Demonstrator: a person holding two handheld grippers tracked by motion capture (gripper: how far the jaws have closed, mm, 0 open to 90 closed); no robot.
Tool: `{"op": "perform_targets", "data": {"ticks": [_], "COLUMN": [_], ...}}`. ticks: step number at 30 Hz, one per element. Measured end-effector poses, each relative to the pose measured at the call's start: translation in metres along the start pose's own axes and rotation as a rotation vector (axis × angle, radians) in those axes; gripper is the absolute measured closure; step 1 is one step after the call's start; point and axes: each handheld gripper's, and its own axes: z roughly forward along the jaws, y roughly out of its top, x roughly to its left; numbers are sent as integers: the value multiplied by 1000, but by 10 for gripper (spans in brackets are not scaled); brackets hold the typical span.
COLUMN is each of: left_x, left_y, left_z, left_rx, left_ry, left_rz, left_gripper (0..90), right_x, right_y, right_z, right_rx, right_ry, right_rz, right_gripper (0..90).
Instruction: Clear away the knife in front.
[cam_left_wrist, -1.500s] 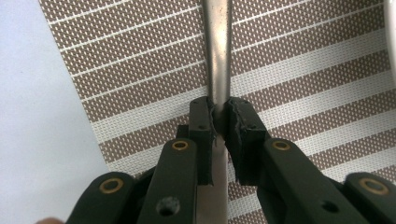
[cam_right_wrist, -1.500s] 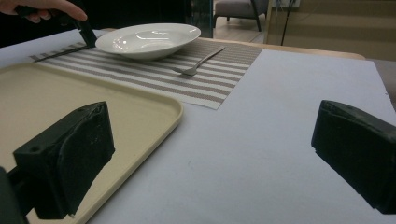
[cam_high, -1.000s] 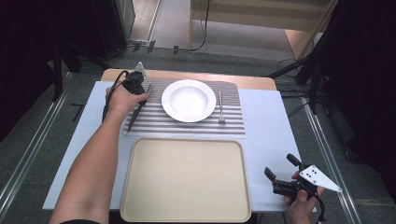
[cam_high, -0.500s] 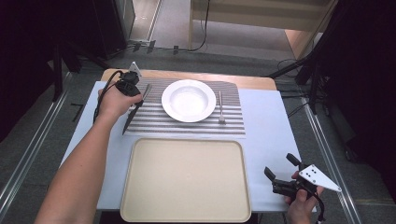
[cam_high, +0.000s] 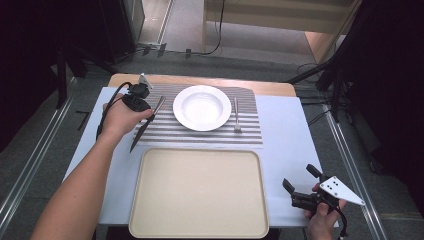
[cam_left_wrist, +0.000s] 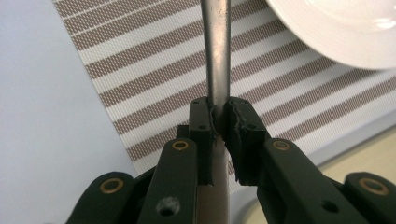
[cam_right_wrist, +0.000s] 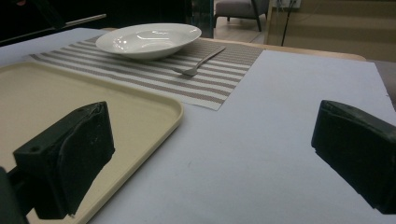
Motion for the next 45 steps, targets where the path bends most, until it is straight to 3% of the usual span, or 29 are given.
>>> {"op": "perform_targets", "data": {"ticks": [2,10,14,26,33,38,45], "left_x": [-4,-13,-21,-37,-53,-66,-81], "left_y": [-3,-17,-28,-57,-73,-84,-103], "left_z": [-1,-4,-1,3,-5,-3,4], "left_rx": [4,-4,9,13,-8,-9,-13], "left_ry": [11,-22,-17,-39,-50,-35,-72], "left_rz": [15,31,65,73,95,107,115], "left_gripper": [800,799,799,799,799,799,798], "right_x": [0,0,0,1,2,2,2], "right_y": [0,0,0,0,0,0,0], "right_z": [0,0,1,1,1,1,1], "right_rx": [2,3,4,7,8,10,11], "right_ry": [0,1,0,2,1,1,0], "right_rz": [1,-3,-4,-12,-10,-13,-14], "right_gripper": [0,0,0,0,0,0,0]}}
